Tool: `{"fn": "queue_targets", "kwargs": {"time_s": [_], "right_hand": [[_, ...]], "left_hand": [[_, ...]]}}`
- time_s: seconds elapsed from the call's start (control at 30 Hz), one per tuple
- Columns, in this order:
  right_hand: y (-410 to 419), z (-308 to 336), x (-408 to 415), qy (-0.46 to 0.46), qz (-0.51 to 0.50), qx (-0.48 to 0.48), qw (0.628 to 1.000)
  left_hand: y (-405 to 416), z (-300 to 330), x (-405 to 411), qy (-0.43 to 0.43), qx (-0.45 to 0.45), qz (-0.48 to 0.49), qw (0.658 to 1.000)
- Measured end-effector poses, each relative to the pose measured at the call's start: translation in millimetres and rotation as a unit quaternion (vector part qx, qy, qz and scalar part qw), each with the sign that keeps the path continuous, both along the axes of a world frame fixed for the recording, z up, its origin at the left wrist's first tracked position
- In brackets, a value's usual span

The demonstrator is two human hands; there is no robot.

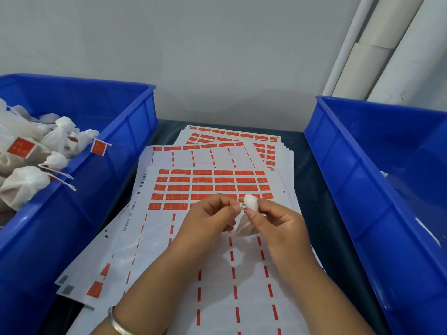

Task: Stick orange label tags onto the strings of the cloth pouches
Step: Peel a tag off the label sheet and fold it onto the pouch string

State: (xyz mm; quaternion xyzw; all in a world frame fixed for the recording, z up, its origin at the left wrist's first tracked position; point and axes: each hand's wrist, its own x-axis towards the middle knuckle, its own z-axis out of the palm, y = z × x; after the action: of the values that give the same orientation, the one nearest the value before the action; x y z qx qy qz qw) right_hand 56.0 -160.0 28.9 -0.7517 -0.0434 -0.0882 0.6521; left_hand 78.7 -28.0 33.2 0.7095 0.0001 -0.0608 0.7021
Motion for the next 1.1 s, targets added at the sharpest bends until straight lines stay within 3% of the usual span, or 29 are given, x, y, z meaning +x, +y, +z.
{"fn": "queue_targets", "kwargs": {"time_s": [0.1, 0.23, 0.53, 0.67, 0.87, 1.1], "right_hand": [[-1.6, 0.2, -0.5, -0.015, 0.008, -0.017, 1.0], [-0.3, -0.3, -0.8, -0.022, 0.011, -0.048, 0.999], [-3.1, -7.8, 3.5, 0.012, -0.007, -0.008, 1.0], [-5.0, -15.3, 6.6, 0.039, -0.011, 0.002, 0.999], [-6.7, -11.5, 8.9, 0.106, 0.073, -0.062, 0.99], [-6.8, 3.0, 5.1, 0.158, 0.229, -0.101, 0.955]], "left_hand": [[0.5, -0.6, 0.5, 0.035, -0.004, -0.014, 0.999], [2.3, -1.6, 1.1, 0.017, 0.014, -0.009, 1.0], [5.2, -3.1, 6.3, 0.029, -0.111, -0.037, 0.993], [3.9, -4.9, 7.5, 0.023, -0.123, 0.043, 0.991], [13.3, -5.7, 17.3, -0.029, 0.024, 0.24, 0.97], [15.7, -2.5, 12.1, -0.14, 0.176, 0.248, 0.942]]}}
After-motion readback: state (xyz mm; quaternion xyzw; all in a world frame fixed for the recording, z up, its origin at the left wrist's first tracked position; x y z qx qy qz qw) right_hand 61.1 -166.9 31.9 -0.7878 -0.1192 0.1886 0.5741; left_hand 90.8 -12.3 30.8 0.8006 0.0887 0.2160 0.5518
